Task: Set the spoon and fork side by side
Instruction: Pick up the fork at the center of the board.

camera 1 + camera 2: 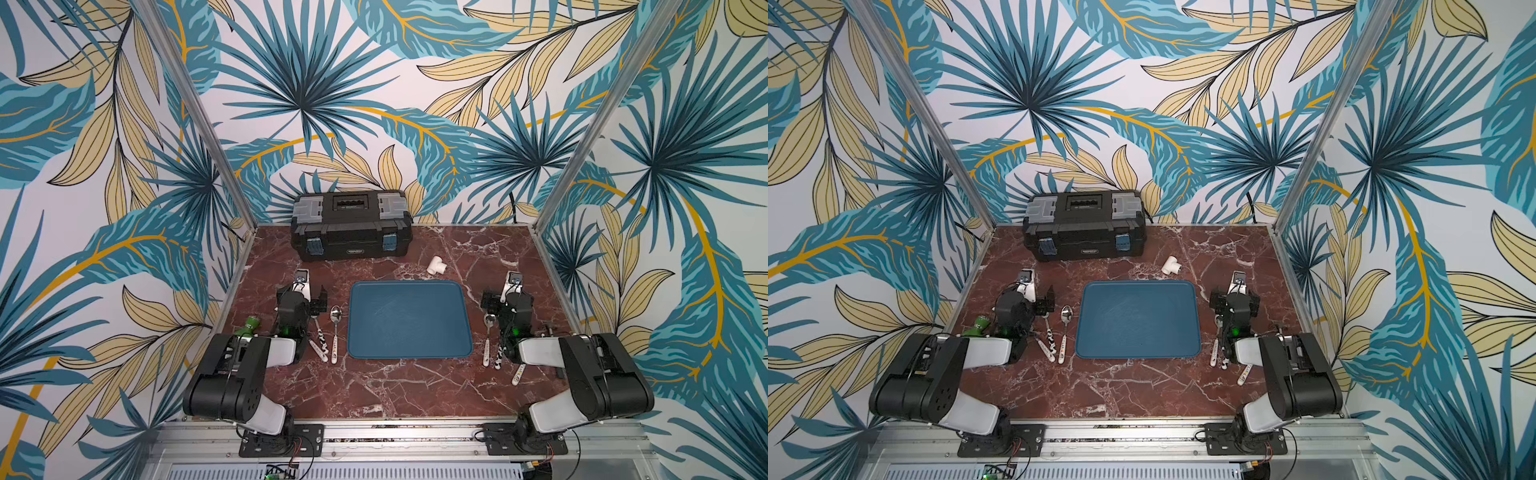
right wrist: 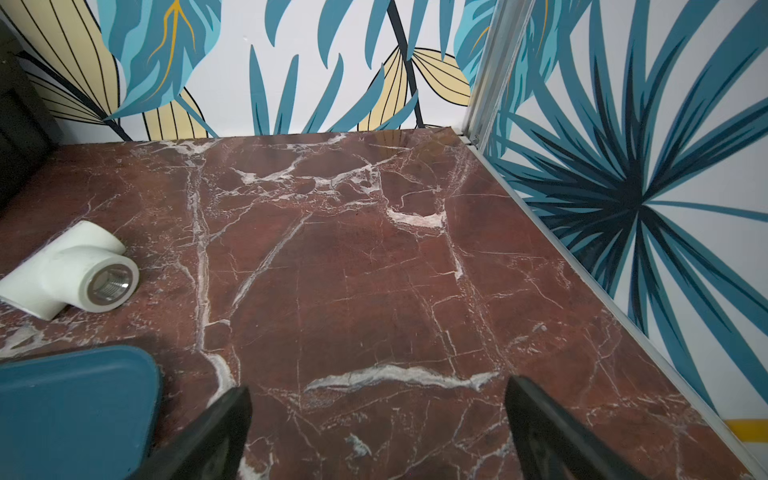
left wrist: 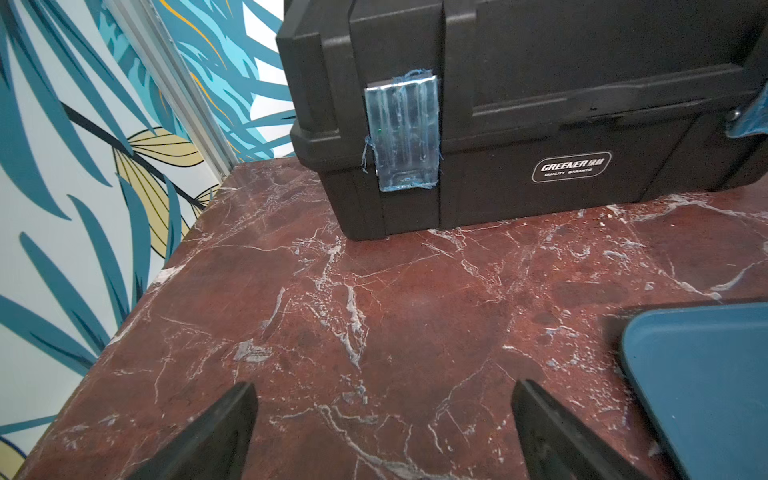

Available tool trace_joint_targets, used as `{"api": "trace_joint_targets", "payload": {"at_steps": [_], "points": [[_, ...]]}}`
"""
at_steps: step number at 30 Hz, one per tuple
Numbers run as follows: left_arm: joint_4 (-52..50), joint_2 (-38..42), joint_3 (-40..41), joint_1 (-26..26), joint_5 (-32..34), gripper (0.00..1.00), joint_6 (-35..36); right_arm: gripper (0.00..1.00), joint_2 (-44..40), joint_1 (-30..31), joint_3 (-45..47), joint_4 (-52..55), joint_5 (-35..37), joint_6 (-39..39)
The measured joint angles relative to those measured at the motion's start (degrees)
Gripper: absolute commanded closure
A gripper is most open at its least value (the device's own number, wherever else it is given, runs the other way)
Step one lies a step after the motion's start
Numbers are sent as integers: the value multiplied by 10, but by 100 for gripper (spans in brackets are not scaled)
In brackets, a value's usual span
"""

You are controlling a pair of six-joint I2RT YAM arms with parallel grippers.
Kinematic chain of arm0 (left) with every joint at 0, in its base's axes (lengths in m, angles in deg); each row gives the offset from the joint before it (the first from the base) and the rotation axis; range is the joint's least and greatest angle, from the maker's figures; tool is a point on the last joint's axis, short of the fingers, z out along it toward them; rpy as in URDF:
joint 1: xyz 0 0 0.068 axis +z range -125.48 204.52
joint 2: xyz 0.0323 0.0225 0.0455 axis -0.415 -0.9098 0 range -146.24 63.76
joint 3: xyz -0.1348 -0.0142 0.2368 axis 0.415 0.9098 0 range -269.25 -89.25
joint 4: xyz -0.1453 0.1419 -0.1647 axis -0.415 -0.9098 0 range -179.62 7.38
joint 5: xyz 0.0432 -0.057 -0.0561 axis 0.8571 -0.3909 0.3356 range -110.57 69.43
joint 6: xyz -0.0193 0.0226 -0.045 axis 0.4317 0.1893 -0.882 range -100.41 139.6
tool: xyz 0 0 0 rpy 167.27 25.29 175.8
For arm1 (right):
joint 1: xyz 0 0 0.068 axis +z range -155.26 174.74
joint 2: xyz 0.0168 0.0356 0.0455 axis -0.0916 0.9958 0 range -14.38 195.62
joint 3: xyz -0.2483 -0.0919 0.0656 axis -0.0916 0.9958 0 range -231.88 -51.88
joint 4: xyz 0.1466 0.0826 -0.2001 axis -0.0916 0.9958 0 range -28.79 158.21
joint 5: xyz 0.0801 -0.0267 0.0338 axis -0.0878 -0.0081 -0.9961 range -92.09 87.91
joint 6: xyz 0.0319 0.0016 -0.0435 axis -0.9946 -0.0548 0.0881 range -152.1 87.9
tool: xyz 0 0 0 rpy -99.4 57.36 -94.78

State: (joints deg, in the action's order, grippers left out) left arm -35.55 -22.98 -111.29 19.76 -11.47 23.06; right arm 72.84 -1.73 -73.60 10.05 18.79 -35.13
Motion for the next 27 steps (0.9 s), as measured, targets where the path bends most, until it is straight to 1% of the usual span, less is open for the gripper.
{"api": "trace_joint_targets", "payload": {"at_steps": [7,23,26,27], "points": [[0,0,0,0,-16,0,7,1,0,0,0,0,0,0],[0,0,0,0,-21,0,10,1,0,0,0,0,0,0],[-4,3,0,0,-9,0,8,1,-1,0,-1,3,0,0],[-24,13,-2,0,4,0,5,1,-3,0,-1,6,1,0]]}}
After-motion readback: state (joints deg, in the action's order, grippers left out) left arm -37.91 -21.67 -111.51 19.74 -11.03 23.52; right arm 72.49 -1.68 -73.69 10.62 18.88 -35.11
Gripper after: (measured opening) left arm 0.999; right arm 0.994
